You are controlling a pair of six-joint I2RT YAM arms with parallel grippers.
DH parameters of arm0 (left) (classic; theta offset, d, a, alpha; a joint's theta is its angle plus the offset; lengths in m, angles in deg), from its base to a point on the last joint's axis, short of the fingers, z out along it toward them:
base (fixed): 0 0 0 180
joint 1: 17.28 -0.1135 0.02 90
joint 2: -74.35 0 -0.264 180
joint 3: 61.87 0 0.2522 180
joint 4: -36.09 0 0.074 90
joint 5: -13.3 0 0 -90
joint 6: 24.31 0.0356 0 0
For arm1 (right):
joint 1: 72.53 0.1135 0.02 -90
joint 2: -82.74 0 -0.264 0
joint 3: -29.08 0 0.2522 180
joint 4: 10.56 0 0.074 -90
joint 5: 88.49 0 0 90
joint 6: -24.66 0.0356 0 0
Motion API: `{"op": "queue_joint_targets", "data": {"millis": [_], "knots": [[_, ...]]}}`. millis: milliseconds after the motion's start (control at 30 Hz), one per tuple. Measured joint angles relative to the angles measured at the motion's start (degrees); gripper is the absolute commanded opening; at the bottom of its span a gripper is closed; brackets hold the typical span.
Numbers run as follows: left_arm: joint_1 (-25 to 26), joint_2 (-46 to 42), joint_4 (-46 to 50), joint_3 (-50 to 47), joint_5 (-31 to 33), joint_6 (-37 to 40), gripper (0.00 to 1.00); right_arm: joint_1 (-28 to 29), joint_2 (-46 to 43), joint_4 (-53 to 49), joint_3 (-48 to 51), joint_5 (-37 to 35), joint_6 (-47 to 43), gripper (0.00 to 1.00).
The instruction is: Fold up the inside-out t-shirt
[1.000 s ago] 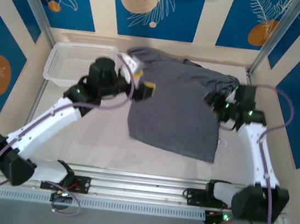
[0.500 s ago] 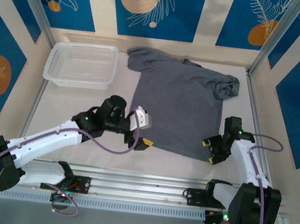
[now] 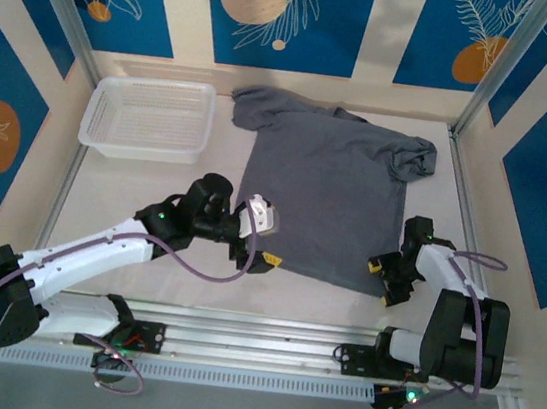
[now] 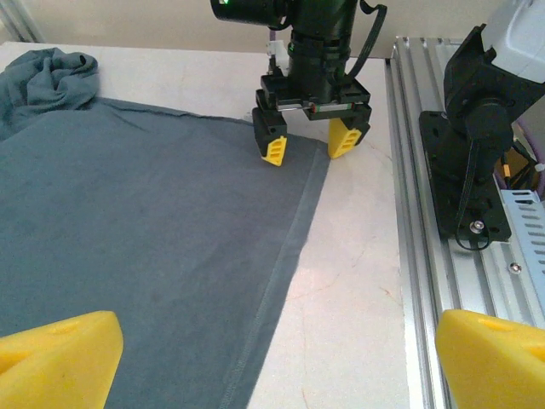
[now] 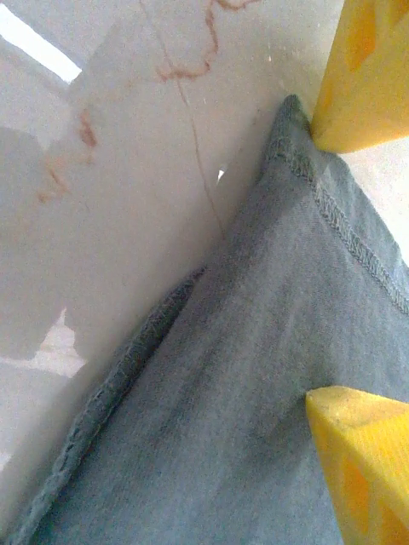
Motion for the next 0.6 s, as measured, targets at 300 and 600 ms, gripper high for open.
{"op": "queue_joint_targets", "data": {"millis": [300,600], "knots": [[0.0,0.0,-0.42,-0.15,0.63,-0.02,0.96,0.17,-6.45,1.75,-0.04,1.14,-0.28,0.0],[0.13,4.92,-2.21,-0.15,-0.44,-1.22,0.97,2.82,-8.5,1.68,-3.45,2.69,-0.66,0.23]]}}
